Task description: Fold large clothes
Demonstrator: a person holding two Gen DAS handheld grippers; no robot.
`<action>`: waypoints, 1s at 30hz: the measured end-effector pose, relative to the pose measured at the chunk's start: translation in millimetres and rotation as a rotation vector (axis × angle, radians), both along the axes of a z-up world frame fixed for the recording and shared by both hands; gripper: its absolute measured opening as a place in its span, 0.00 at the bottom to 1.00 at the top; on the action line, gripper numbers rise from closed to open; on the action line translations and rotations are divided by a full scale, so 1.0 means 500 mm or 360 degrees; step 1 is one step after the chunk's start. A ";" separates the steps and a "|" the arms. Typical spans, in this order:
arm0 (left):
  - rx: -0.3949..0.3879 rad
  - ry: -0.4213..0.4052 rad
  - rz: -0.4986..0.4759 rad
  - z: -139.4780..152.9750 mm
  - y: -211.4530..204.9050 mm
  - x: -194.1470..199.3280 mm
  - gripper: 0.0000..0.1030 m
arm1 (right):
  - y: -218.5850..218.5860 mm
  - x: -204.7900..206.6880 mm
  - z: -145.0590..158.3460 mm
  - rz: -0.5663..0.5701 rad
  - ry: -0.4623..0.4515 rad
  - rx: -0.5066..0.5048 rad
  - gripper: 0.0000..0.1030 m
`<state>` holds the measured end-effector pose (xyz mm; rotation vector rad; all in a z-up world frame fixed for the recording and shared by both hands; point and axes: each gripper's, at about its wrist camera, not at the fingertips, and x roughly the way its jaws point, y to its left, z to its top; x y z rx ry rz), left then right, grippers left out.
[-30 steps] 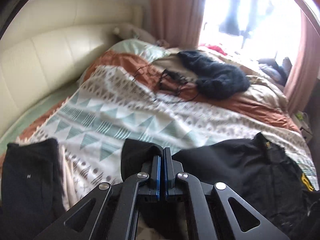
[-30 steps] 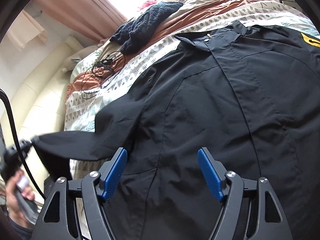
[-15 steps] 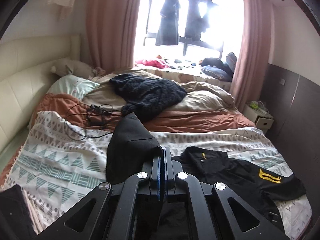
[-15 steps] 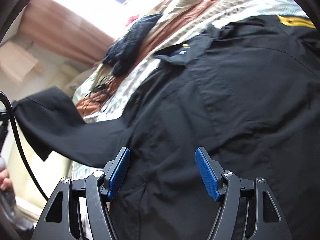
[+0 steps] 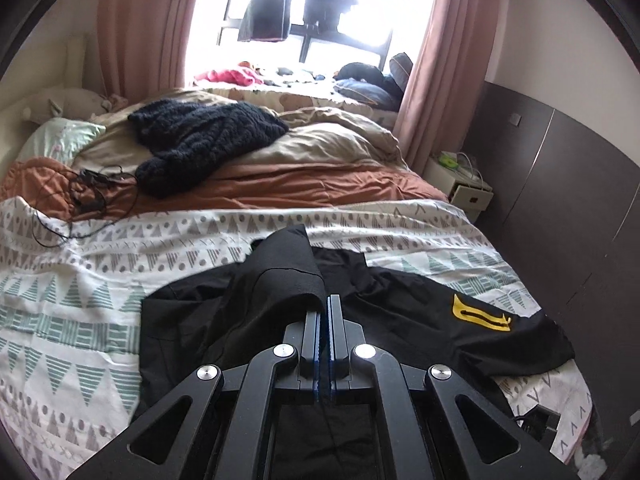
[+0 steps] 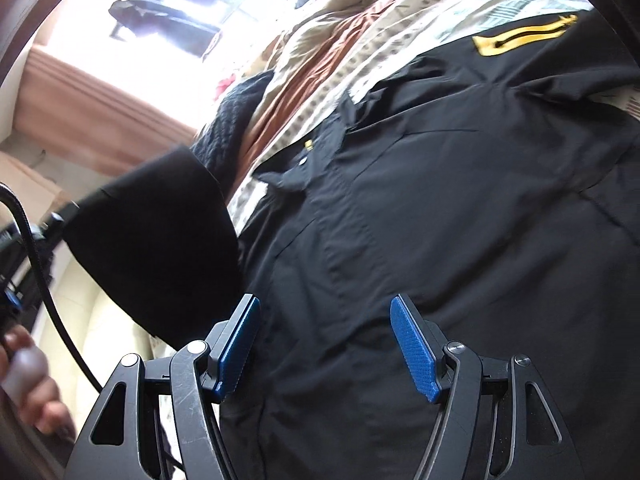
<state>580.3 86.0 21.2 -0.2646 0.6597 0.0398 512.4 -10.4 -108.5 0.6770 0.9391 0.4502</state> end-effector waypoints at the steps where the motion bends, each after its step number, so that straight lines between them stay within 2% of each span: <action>1: -0.0027 0.0030 -0.0010 -0.018 -0.007 0.006 0.02 | -0.010 0.001 -0.002 -0.0014 0.0007 -0.0002 0.67; 6: -0.0258 0.0273 -0.0082 -0.137 -0.043 0.039 0.04 | -0.055 0.007 -0.012 -0.0077 0.0055 -0.0006 0.67; 9: -0.0411 0.0328 -0.0111 -0.185 -0.044 0.033 0.05 | -0.077 0.010 -0.017 -0.0110 0.0070 0.0007 0.67; 10: -0.0452 0.0337 -0.0104 -0.193 -0.042 0.029 0.10 | -0.084 0.012 -0.018 -0.0119 0.0070 0.0007 0.67; 12: -0.0552 0.0343 -0.0077 -0.205 -0.032 0.010 0.44 | -0.097 0.014 -0.017 -0.0143 0.0070 -0.0002 0.67; 13: -0.0613 0.0310 -0.0042 -0.206 -0.023 -0.006 0.74 | -0.101 0.014 -0.016 -0.0149 0.0067 -0.0004 0.67; 14: -0.0660 0.0261 0.0005 -0.202 -0.015 -0.024 0.88 | -0.103 0.016 -0.015 -0.0153 0.0061 -0.0006 0.67; 17: -0.0759 0.0140 0.0106 -0.187 0.011 -0.078 0.89 | -0.102 0.015 -0.012 -0.0150 0.0046 -0.0022 0.67; 19: -0.0775 0.0095 0.0201 -0.178 0.028 -0.118 0.89 | -0.089 0.011 -0.009 -0.0120 0.0026 -0.0046 0.67; 24: -0.0688 0.0006 0.0487 -0.156 0.079 -0.216 0.89 | -0.027 0.001 0.007 0.0028 -0.0064 -0.0156 0.67; 27: -0.0709 -0.0004 0.0552 -0.154 0.119 -0.246 0.89 | 0.017 -0.008 0.020 0.0145 -0.0111 -0.0172 0.69; 30: -0.0647 -0.0034 0.0644 -0.157 0.158 -0.290 0.89 | 0.066 -0.018 0.032 0.0219 -0.0184 -0.0286 0.71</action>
